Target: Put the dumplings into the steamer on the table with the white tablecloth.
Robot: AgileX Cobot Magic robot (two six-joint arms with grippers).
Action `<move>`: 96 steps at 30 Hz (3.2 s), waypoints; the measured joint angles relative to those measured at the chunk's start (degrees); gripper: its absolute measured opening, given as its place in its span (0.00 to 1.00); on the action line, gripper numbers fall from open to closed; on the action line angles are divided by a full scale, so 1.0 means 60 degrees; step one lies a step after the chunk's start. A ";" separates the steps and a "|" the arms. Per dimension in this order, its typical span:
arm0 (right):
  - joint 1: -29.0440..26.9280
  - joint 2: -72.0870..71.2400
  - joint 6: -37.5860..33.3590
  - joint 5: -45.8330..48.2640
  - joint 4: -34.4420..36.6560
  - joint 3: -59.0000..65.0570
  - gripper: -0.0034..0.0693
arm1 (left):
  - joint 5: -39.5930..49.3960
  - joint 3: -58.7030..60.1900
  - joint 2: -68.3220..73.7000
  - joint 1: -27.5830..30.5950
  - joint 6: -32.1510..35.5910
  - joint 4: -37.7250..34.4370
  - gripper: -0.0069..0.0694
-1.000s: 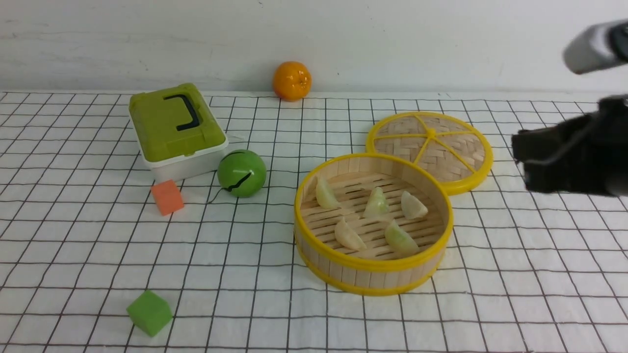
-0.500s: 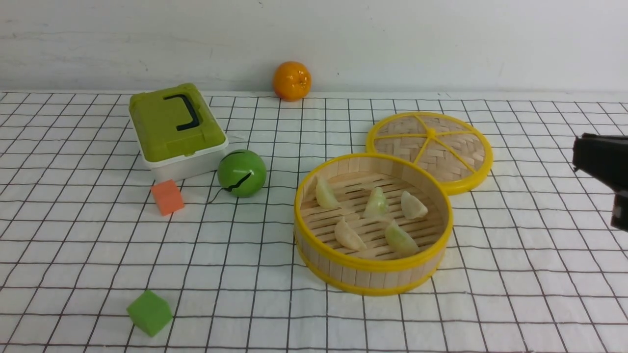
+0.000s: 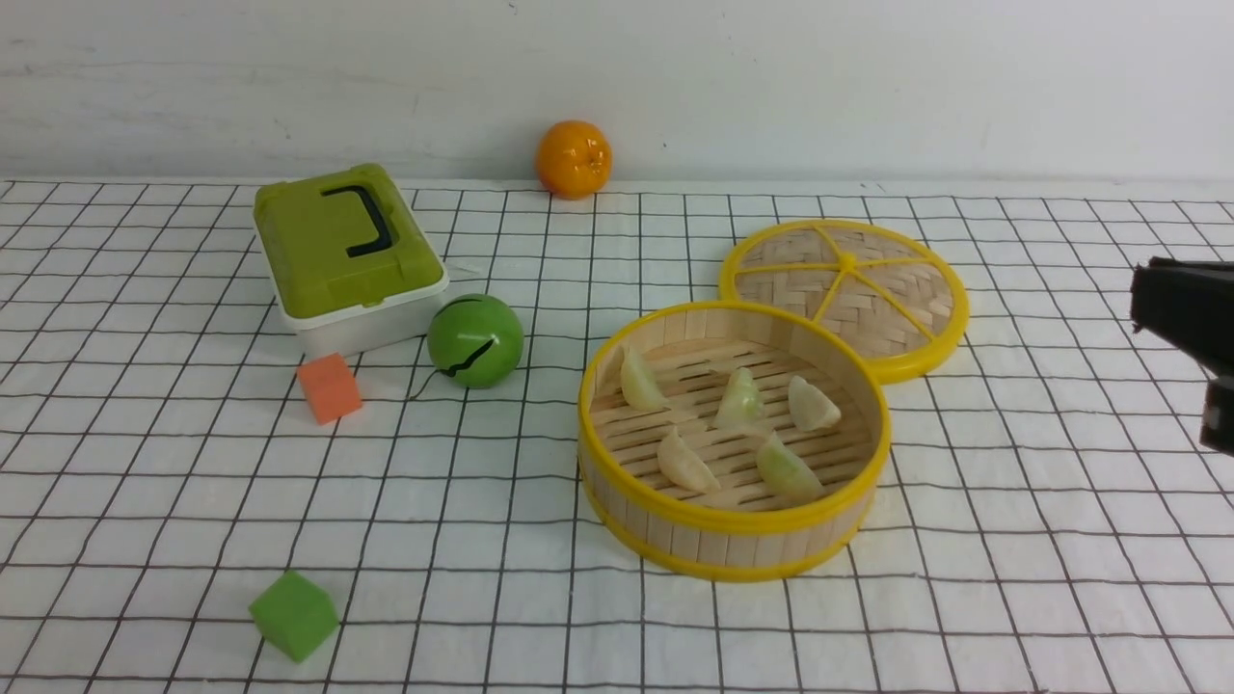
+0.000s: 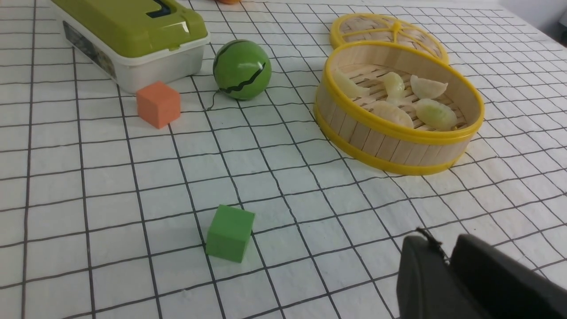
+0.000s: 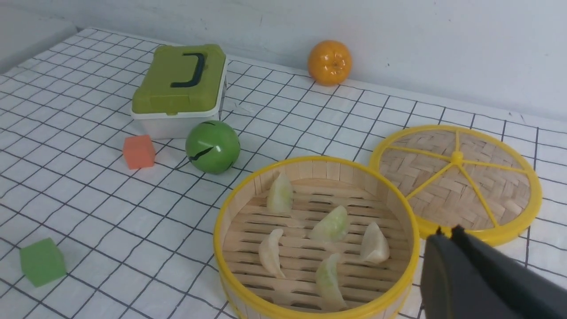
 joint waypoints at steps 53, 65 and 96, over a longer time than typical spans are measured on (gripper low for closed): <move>-0.4093 -0.7670 0.2976 0.0096 -0.3105 0.7690 0.02 | 0.0000 0.0017 0.0000 0.0000 0.0000 0.0026 0.26; -0.4093 -0.7670 0.2976 0.0103 -0.3079 0.7690 0.03 | -0.1163 0.0348 -0.0056 0.0000 -0.0135 0.0098 0.23; -0.4093 -0.7670 0.3004 0.0103 -0.3079 0.7690 0.05 | -0.3930 0.4763 -0.0950 0.5219 0.0978 -0.1179 0.07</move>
